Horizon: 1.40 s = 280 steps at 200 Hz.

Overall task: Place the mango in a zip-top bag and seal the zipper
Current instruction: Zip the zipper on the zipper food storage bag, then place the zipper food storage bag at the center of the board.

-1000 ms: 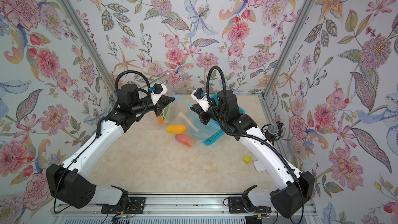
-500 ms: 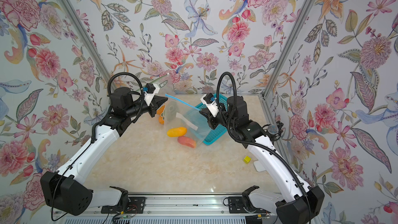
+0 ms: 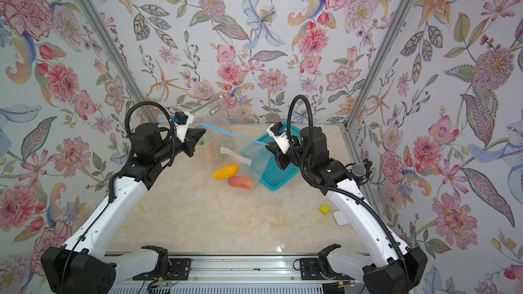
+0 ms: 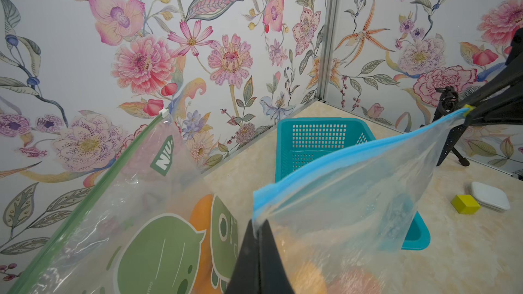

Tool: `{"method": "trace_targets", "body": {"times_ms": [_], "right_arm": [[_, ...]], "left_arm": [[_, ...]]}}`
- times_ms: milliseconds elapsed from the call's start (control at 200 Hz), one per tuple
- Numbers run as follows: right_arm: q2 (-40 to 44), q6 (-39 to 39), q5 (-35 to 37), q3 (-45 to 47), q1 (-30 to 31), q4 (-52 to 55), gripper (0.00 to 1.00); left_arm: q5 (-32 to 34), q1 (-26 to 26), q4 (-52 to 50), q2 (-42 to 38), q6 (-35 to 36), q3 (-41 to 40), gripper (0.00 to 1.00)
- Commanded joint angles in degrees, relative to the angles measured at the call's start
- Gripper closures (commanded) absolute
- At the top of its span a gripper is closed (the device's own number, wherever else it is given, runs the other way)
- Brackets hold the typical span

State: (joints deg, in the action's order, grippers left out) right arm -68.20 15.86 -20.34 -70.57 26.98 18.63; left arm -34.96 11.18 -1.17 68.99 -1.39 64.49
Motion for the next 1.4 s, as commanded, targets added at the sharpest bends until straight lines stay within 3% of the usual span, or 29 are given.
{"method": "trace_targets", "body": {"times_ms": [0, 105, 435, 971, 1396], "right_arm": [[-2.17, -0.66, 3.07, -2.37, -1.03, 1.65, 1.00], [-4.59, -2.26, 4.88, -4.19, -0.17, -0.65, 1.00], [-15.22, -4.60, 19.90, -11.89, 5.97, -14.68, 1.00], [-34.84, -5.08, 18.82, -31.10, 7.56, -23.82, 1.00], [-44.04, -6.50, 16.56, -39.40, 7.73, -23.83, 1.00]], "left_arm": [[5.87, -2.04, 1.97, -2.17, -2.55, -1.10, 1.00], [7.28, -2.04, 1.79, -3.59, -3.50, -2.11, 1.00], [12.55, -2.04, -1.21, -12.25, -6.05, -3.58, 1.00], [14.89, -1.28, -0.66, -25.47, -16.16, -13.48, 1.00], [17.03, -0.73, 1.71, -25.90, -15.25, -16.31, 1.00]]}}
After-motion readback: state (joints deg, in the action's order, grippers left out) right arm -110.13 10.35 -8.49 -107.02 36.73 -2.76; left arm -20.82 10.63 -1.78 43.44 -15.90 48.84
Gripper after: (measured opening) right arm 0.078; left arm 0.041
